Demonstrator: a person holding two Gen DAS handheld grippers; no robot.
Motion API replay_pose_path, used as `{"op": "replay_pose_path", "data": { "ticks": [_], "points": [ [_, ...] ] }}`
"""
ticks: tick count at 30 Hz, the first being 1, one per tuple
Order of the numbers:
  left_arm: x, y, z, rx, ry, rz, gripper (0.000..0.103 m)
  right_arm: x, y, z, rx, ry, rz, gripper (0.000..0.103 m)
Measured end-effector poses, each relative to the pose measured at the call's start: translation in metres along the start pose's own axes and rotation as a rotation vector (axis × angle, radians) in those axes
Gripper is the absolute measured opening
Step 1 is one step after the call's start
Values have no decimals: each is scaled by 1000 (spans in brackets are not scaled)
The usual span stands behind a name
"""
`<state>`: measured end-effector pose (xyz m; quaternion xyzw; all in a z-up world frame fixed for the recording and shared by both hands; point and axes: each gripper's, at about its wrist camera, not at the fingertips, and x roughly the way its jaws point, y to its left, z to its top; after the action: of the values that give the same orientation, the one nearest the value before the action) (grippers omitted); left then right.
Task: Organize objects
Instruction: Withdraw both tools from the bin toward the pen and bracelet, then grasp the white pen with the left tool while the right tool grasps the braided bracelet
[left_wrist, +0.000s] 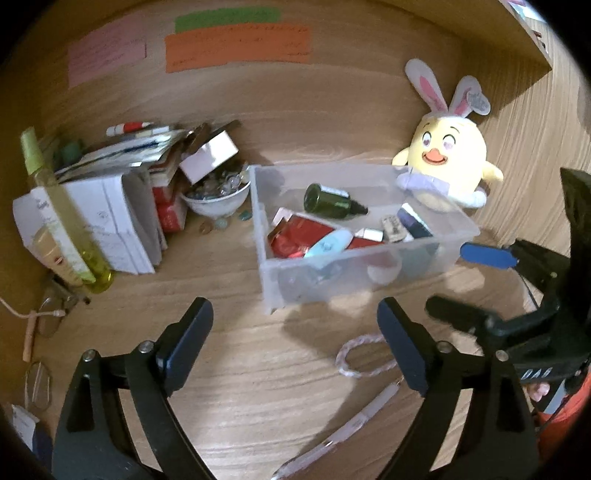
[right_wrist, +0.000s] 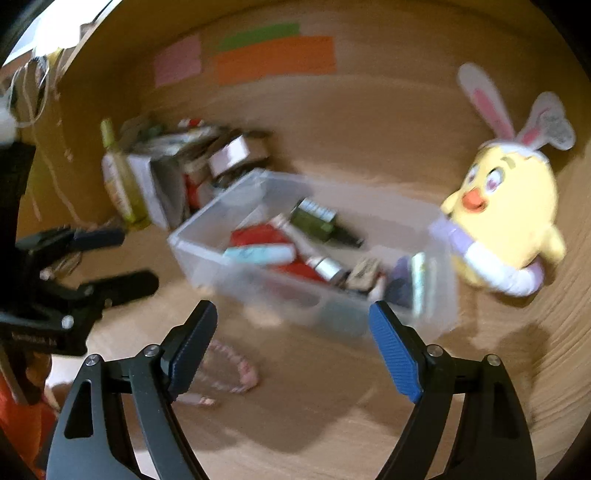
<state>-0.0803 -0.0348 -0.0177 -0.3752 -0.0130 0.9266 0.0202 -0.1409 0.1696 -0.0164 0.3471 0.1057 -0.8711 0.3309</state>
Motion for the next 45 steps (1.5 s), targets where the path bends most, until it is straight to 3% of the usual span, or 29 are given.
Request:
{"op": "replay_pose_path", "data": {
  "ticks": [11, 16, 19, 25, 27, 30, 34, 38, 41, 43, 45],
  "points": [
    [0, 18, -30, -19, 50, 7, 91, 50, 44, -30, -112, 181, 52, 82],
    [0, 22, -38, -19, 63, -5, 91, 59, 55, -35, -151, 193, 13, 82],
    [3, 25, -44, -25, 93, -31, 92, 60, 58, -37, -164, 189, 18, 77],
    [7, 27, -54, -29, 123, -51, 92, 64, 55, -37, -138, 199, 25, 42],
    [9, 25, -57, -24, 138, -61, 92, 63, 54, -37, -129, 199, 24, 24],
    [12, 17, -63, 4, 159, -75, 92, 61, 51, -38, -120, 196, 17, 15],
    [16, 1, -72, 40, 183, -109, 91, 56, 41, -37, -77, 178, 10, 13],
    [23, -14, -79, 89, 232, -137, 70, 41, 26, -35, -24, 141, -1, 12],
    [24, -22, -82, 130, 229, -110, 67, 28, 15, -34, 20, 109, -7, 12],
    [24, -25, -83, 144, 223, -116, 59, 21, 8, -34, 47, 89, -11, 12],
    [25, -26, -83, 152, 211, -108, 40, 14, 1, -35, 77, 73, -13, 13]
  ]
}}
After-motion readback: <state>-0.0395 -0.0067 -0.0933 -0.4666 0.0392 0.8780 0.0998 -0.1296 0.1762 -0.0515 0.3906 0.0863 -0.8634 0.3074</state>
